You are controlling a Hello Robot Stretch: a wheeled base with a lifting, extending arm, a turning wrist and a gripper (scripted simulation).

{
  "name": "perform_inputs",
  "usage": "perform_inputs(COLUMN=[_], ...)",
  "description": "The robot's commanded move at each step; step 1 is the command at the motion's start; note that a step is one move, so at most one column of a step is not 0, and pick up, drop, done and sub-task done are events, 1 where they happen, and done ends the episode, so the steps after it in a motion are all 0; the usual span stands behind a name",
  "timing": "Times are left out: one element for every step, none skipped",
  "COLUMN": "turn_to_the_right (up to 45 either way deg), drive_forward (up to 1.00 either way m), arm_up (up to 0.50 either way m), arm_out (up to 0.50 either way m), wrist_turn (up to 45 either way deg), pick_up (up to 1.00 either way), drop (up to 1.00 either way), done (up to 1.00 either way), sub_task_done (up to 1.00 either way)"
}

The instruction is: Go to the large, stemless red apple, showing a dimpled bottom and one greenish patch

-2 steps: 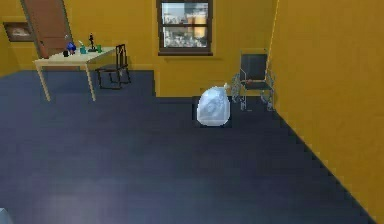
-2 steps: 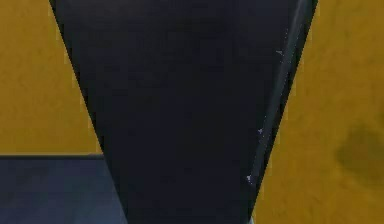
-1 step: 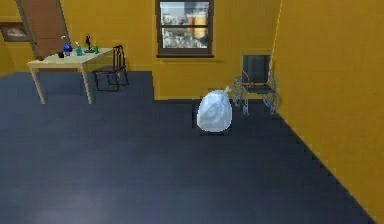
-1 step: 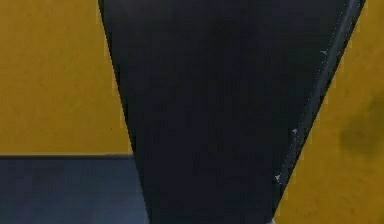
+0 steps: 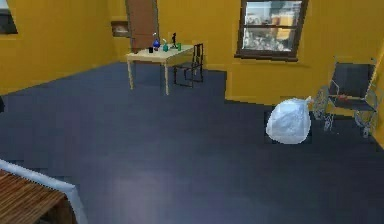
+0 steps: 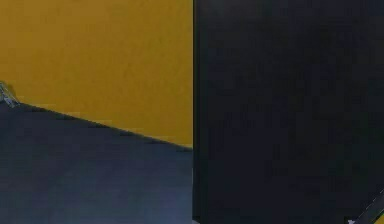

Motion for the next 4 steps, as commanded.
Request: perform_inputs(turn_to_the_right=[0.0, 0.0, 0.0, 0.0], drive_forward=[1.00, 1.00, 1.00, 0.30], arm_up=[0.00, 0.00, 0.00, 0.00], arm_out=[0.00, 0.00, 0.00, 0.00], wrist_turn=[0.0, 0.0, 0.0, 0.0], pick_up=[0.00, 0.00, 0.00, 0.00], drop=[0.00, 0.00, 0.00, 0.00], done=[0.00, 0.00, 0.00, 0.00], sub_task_done=[0.00, 0.00, 0.00, 0.00])
